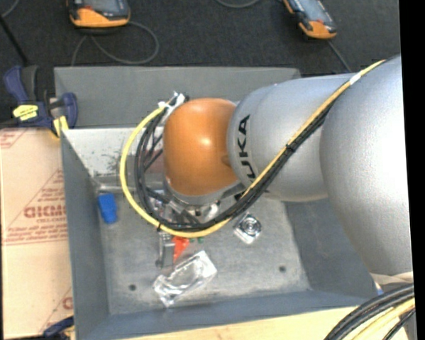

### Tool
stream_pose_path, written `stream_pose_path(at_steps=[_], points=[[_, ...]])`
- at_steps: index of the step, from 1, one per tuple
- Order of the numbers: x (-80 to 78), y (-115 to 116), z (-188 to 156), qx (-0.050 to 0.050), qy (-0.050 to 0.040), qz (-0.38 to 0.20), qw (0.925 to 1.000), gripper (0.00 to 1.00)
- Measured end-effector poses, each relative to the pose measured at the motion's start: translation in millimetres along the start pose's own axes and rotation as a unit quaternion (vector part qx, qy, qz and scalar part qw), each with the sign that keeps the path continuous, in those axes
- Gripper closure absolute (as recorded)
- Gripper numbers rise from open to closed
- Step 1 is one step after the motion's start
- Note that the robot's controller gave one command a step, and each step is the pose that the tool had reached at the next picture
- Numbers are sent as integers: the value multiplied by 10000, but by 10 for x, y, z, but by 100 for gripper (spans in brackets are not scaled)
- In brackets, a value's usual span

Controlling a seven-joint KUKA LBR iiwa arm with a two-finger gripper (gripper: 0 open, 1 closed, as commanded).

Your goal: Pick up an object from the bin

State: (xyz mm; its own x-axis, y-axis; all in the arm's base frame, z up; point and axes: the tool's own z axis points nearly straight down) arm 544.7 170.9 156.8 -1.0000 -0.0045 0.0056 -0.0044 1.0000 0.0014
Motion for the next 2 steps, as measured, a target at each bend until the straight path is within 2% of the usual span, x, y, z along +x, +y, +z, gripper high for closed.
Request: stream_pose_path(at_steps=[1, 2], points=[[-430, -620, 894, 16, -37, -135, 9999, 0], [-428, -574, 852, -8, -52, -145, 9999, 100]])
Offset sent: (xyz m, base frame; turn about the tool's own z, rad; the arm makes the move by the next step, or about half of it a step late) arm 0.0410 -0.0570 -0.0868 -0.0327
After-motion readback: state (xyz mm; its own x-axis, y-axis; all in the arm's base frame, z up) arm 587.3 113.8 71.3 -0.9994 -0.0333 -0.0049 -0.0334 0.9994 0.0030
